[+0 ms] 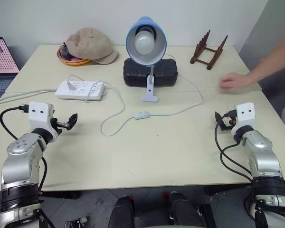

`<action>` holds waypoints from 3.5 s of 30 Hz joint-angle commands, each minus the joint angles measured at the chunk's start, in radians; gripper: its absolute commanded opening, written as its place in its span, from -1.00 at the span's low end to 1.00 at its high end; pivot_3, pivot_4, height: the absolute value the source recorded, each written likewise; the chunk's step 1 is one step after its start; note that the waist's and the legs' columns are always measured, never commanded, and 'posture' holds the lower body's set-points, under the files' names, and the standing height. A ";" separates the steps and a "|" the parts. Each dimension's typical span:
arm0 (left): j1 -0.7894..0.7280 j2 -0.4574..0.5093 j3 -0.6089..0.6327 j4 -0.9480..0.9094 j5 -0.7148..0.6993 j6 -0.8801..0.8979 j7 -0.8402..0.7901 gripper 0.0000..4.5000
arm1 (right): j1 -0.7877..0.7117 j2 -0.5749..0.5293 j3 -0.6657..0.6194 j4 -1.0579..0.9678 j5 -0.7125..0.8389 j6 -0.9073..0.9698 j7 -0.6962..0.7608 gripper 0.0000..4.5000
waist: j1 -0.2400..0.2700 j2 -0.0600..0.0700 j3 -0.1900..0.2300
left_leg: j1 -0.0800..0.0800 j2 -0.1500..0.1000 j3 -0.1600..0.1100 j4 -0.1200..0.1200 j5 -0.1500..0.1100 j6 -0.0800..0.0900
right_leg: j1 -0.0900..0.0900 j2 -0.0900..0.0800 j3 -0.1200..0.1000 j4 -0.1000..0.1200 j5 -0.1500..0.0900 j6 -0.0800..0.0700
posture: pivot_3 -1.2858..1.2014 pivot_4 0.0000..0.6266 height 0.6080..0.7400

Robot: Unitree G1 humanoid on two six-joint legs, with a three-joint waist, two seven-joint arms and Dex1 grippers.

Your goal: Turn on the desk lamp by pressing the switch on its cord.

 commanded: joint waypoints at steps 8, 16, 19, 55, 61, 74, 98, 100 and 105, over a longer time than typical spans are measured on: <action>0.014 0.018 0.043 -0.041 -0.021 0.000 0.002 1.00 | -0.016 -0.014 -0.011 -0.028 0.000 -0.014 0.013 1.00 | 0.000 0.000 0.000 | 0.000 0.000 0.000 0.000 0.000 0.000 | 0.000 0.000 0.000 0.000 0.000 0.000 | 0.03 -0.52 1.00; 0.007 0.032 0.040 -0.052 -0.021 0.006 -0.012 1.00 | -0.055 -0.030 0.003 -0.001 -0.001 -0.029 0.048 1.00 | 0.000 0.000 0.000 | 0.000 0.000 0.000 0.000 0.000 0.000 | 0.000 0.000 0.000 0.000 0.000 0.000 | 0.03 -0.52 1.00; 0.004 0.046 0.008 -0.076 -0.038 0.027 -0.068 1.00 | -0.117 -0.033 0.036 0.037 0.002 -0.038 0.106 1.00 | -0.001 0.000 0.000 | 0.000 0.000 0.000 0.000 0.000 0.000 | 0.000 0.000 0.000 0.000 0.000 0.000 | 0.03 -0.52 1.00; 0.125 0.252 0.007 -0.552 -0.372 0.408 -0.394 1.00 | -0.858 0.373 0.338 1.127 -0.118 -0.232 0.683 1.00 | -0.014 0.001 0.001 | 0.000 0.001 -0.002 -0.001 0.000 0.000 | -0.001 0.001 -0.002 0.001 0.000 -0.001 | 0.03 -0.52 1.00; 0.104 0.256 -0.008 -0.541 -0.376 0.402 -0.383 1.00 | -0.850 0.388 0.322 1.125 -0.127 -0.232 0.714 1.00 | -0.014 0.001 0.001 | 0.000 0.001 -0.002 -0.001 0.000 0.000 | -0.001 0.001 -0.002 0.001 0.000 -0.001 | 0.03 -0.52 1.00; 0.089 0.260 -0.018 -0.533 -0.371 0.395 -0.389 1.00 | -0.834 0.390 0.291 1.116 -0.135 -0.249 0.721 -0.11 | -0.024 0.001 0.001 | 0.000 0.001 -0.002 -0.001 0.000 0.000 | -0.001 0.001 -0.002 0.001 0.000 -0.001 | 0.03 -0.52 1.00; 0.053 -0.188 0.049 -0.490 -1.121 0.704 0.167 1.00 | -0.292 0.157 0.266 -0.031 -0.094 -0.210 0.606 -0.52 | -0.008 0.000 0.001 | 0.001 0.000 -0.004 0.001 0.000 -0.001 | -0.001 0.000 -0.002 0.011 -0.002 0.000 | 0.03 -0.52 1.00; 0.036 -0.221 0.022 -0.470 -1.142 0.691 0.197 1.00 | -0.267 0.156 0.271 -0.080 -0.100 -0.214 0.573 -0.52 | -0.008 0.000 0.001 | 0.002 0.000 -0.003 0.003 0.000 -0.001 | -0.002 0.001 -0.001 0.011 -0.003 0.003 | 0.03 -0.52 1.00; -0.020 -0.275 -0.058 -0.399 -1.143 0.675 0.199 1.00 | -0.197 0.144 0.300 -0.178 -0.133 -0.288 0.514 -0.52 | -0.003 -0.003 -0.002 | 0.013 -0.001 -0.003 0.002 0.003 -0.003 | 0.006 0.001 0.000 0.013 -0.007 -0.004 | 0.03 -0.52 1.00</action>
